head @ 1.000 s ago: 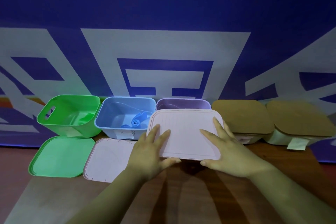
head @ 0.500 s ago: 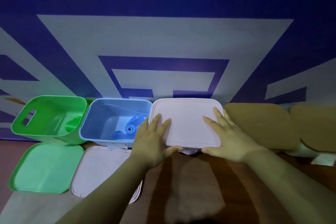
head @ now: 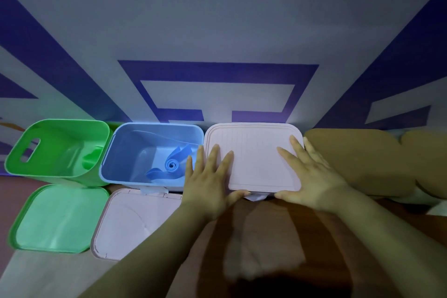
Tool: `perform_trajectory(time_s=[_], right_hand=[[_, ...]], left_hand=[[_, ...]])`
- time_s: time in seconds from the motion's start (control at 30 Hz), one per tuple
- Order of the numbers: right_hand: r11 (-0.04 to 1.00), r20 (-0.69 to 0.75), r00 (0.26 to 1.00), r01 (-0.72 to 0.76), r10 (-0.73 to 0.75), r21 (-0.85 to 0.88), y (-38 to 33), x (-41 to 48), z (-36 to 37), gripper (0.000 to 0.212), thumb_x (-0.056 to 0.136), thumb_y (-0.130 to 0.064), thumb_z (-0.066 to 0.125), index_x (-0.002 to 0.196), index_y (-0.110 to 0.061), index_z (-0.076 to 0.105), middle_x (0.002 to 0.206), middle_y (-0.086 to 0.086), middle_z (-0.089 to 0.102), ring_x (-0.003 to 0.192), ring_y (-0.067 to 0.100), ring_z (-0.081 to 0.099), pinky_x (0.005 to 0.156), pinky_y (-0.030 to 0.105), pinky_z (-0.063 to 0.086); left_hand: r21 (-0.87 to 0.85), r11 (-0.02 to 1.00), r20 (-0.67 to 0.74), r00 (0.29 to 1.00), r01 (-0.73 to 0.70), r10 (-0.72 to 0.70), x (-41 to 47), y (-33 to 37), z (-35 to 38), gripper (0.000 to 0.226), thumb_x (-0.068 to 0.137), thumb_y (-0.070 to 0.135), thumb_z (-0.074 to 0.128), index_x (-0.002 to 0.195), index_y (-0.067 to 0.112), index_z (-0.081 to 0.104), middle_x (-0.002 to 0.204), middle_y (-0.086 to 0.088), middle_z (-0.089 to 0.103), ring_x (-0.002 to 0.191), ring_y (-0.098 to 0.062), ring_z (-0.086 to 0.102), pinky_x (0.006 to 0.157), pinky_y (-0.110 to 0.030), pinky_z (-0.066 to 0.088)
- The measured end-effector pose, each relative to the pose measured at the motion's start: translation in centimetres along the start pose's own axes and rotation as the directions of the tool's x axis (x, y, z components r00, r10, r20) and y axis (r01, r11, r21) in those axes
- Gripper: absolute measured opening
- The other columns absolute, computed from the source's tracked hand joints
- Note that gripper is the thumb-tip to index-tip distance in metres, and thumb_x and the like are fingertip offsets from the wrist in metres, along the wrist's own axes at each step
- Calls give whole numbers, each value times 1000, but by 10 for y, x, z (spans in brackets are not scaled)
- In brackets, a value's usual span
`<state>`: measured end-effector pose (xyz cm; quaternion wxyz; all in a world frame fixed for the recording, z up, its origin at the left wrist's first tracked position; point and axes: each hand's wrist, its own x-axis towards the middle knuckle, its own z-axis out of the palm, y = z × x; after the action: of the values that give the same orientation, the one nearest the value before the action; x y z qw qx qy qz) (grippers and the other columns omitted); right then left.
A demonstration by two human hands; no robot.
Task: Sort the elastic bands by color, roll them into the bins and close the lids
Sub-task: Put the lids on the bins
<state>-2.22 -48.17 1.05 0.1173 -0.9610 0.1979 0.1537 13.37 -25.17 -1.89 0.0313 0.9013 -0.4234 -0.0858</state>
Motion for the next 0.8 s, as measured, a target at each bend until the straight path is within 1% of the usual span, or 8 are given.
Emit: perform_trajectory(time_s=[0.1, 0.2, 0.27, 0.33, 0.43, 0.5, 0.67, 0.8], right_hand=[[999, -3, 1000, 22, -22, -39, 1, 2, 1, 107, 68, -93, 34, 153, -42, -7, 161, -8, -27, 143, 13, -37, 122, 39, -10], [998, 16, 999, 35, -34, -50, 3, 2, 0, 106, 68, -95, 27, 152, -43, -11, 159, -9, -30, 142, 10, -36, 122, 39, -10], [998, 17, 999, 46, -45, -53, 5, 2, 0, 100, 72, -93, 21, 152, -42, -12, 159, -9, -30, 142, 10, -36, 122, 38, -11], [997, 8, 999, 53, -52, -63, 6, 3, 2, 92, 77, -88, 12, 152, -41, -12, 160, -7, -29, 143, 12, -35, 121, 38, -12], [994, -5, 999, 48, -48, -95, 6, 4, 8, 90, 77, -85, 6, 153, -40, -11, 161, -4, -27, 145, 14, -32, 121, 39, -13], [994, -2, 999, 41, -41, -101, 6, 4, 9, 89, 79, -84, 9, 153, -39, -11, 161, -4, -27, 145, 15, -32, 121, 39, -13], [996, 6, 999, 34, -34, -87, 4, 5, 4, 95, 72, -87, 9, 153, -40, -7, 163, -5, -21, 147, 14, -27, 122, 38, -10], [996, 41, 999, 23, -19, -90, 5, 11, -10, 102, 73, -90, 33, 154, -40, -2, 164, -6, -13, 150, 15, -17, 123, 39, 1]], left_hand=[[8, 1000, 21, 1000, -1, 0, 0, 0, -1, 94, 76, 89, 17, 154, 39, 0, 166, -2, -4, 150, -36, -14, 120, -59, -1], [1, 1000, 27, 1000, -10, 10, 0, -2, -2, 88, 80, 87, 8, 154, 39, -2, 166, -2, -5, 150, -34, -15, 119, -60, 0], [-2, 1000, 30, 999, -14, 14, 1, -4, -2, 84, 83, 84, 4, 154, 40, -3, 166, -2, -3, 150, -33, -16, 119, -61, 2], [4, 1000, 28, 999, -21, 21, 2, -5, -2, 83, 83, 84, 4, 154, 41, 0, 166, -3, 0, 151, -32, -15, 119, -62, 1], [33, 997, 9, 998, -63, 63, 8, -8, -8, 87, 81, 87, 10, 153, 39, 10, 163, -8, 14, 152, -30, -6, 117, -65, 0], [44, 993, 22, 994, -106, 105, 15, -11, -12, 90, 78, 89, 13, 153, 40, 11, 162, -11, 17, 152, -30, -4, 117, -66, 0], [20, 989, 76, 987, -146, 144, 31, -17, -11, 100, 71, 96, 21, 154, 43, -1, 165, -8, -6, 151, -29, -16, 117, -65, 0], [41, 986, 106, 982, -161, 156, 34, -18, -11, 102, 67, 98, 20, 152, 47, -7, 165, -7, -11, 150, -31, -20, 118, -64, -1]])
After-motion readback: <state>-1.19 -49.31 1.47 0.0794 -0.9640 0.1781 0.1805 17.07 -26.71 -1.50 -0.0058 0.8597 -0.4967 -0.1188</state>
